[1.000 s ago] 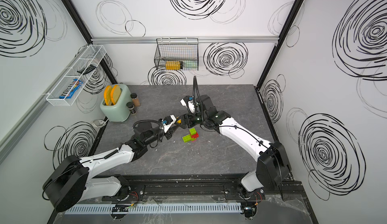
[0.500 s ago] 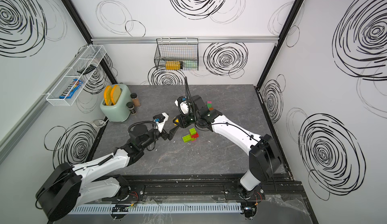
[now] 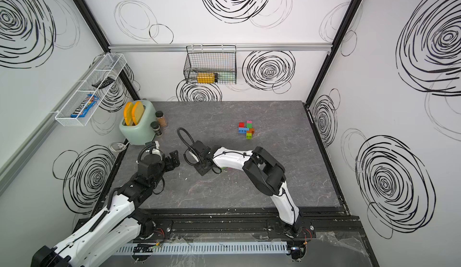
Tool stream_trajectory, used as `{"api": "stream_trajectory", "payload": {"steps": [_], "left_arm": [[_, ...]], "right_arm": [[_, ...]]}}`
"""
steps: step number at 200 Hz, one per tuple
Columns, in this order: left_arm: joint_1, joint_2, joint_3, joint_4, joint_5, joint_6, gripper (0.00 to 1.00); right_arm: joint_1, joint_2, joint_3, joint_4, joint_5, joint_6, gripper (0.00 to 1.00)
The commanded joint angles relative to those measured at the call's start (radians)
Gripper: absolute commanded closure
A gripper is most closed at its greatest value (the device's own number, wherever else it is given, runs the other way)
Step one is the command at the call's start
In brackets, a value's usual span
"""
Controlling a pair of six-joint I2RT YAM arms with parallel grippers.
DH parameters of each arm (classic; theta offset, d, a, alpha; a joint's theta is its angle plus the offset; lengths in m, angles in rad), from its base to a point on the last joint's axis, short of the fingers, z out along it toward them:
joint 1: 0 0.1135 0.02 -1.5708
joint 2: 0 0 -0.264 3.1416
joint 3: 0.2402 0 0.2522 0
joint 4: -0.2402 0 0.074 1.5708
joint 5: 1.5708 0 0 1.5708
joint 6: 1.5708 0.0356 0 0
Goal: Assemble the number 4 with lego
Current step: Place the lego brick at the center of the board.
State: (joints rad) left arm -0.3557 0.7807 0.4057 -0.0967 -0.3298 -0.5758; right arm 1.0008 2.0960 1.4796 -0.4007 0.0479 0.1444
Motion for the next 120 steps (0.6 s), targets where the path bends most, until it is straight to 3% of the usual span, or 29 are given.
{"api": "stream_trajectory", "payload": {"steps": [1, 31, 48, 70, 88, 99, 120], "left_arm": [[0.011, 0.04, 0.03, -0.035, 0.054, -0.068, 0.04], [-0.009, 0.134, 0.031, 0.033, 0.125, -0.067, 0.04], [-0.054, 0.172, 0.029, 0.057, 0.09, -0.063, 0.04], [-0.077, 0.204, 0.005, 0.153, 0.21, -0.033, 0.04], [-0.144, 0.223, -0.016, 0.221, 0.23, 0.007, 0.04], [-0.202, 0.244, -0.012, 0.223, 0.185, 0.037, 0.04], [-0.307, 0.289, -0.029, 0.28, 0.124, 0.104, 0.04]], "right_arm": [[0.007, 0.009, 0.043, -0.07, 0.058, -0.025, 0.6], [0.001, -0.068, 0.071, -0.094, -0.002, -0.031, 0.35], [-0.005, -0.148, 0.066, -0.107, -0.034, -0.051, 0.28], [-0.026, -0.288, 0.013, -0.122, -0.054, -0.073, 0.22], [-0.063, -0.436, -0.065, -0.105, -0.084, -0.088, 0.16], [-0.088, -0.535, -0.124, -0.077, -0.086, -0.088, 0.01], [-0.132, -0.731, -0.284, 0.071, -0.051, -0.06, 0.03]]}}
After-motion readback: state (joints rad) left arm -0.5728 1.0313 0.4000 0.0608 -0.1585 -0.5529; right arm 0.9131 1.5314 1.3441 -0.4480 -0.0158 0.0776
